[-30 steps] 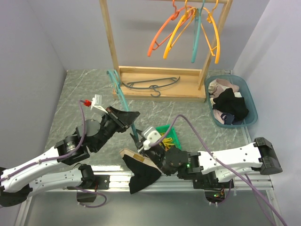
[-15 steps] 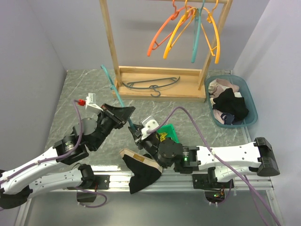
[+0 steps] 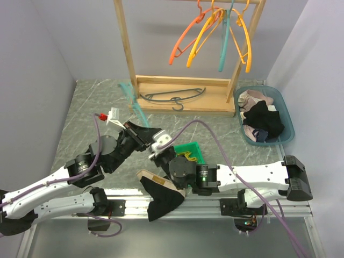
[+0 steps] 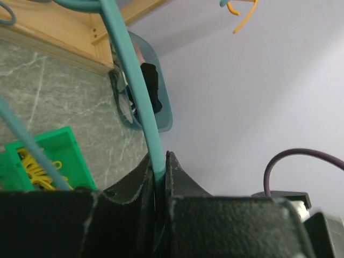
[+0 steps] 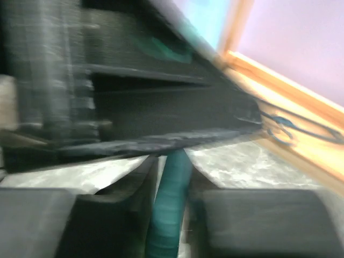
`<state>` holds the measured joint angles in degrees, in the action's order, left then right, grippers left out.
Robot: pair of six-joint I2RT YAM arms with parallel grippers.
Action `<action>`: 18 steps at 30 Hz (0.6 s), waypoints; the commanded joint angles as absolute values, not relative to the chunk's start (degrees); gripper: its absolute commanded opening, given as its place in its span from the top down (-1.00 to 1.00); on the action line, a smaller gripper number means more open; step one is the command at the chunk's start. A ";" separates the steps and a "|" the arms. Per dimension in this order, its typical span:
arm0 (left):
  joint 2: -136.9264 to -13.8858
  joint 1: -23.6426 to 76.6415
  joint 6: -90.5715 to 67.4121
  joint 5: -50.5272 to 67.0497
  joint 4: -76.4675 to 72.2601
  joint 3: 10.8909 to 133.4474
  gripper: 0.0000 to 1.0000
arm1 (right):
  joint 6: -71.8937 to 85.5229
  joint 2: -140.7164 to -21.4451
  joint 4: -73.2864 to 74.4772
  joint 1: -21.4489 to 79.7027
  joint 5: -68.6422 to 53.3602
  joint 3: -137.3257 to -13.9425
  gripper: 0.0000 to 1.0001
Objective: Remove the underwear clipped to the hanger
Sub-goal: Place the hanger at the clothesline.
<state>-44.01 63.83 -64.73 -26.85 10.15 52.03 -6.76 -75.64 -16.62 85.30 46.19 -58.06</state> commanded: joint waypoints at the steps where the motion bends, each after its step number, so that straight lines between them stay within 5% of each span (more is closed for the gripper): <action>1: -42.98 63.98 -64.34 -26.80 9.57 53.61 0.99 | -6.50 -75.50 -17.93 85.52 50.88 -61.26 0.65; 2: -42.80 64.07 -64.34 -27.15 9.93 53.70 0.99 | -6.33 -75.15 -18.19 85.60 51.58 -61.09 0.93; 5: -41.93 63.98 -64.25 -28.21 10.98 53.35 0.88 | -6.42 -74.18 -19.42 85.43 53.70 -60.21 1.00; 6: -41.40 63.98 -64.16 -28.56 11.33 53.35 0.66 | -6.42 -74.09 -19.60 85.52 53.79 -60.12 1.00; 7: -41.14 63.98 -63.90 -28.91 11.86 53.26 0.14 | -6.59 -73.92 -19.77 85.43 54.40 -59.94 1.00; 8: -40.78 64.07 -63.81 -29.87 13.34 53.17 -0.10 | -6.68 -73.57 -19.95 85.34 54.40 -59.85 1.00; 10: -39.56 63.98 -63.63 -30.84 14.76 52.82 -0.95 | -6.51 -73.48 -19.34 84.90 54.40 -60.38 1.00; 18: -29.73 64.07 -62.41 -37.34 24.23 52.82 -0.99 | -0.89 -75.23 -13.55 80.60 53.09 -63.98 1.00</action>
<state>-33.76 63.96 -64.20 -32.84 19.40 51.99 -4.69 -75.79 -14.35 82.50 52.34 -59.70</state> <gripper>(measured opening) 0.993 0.201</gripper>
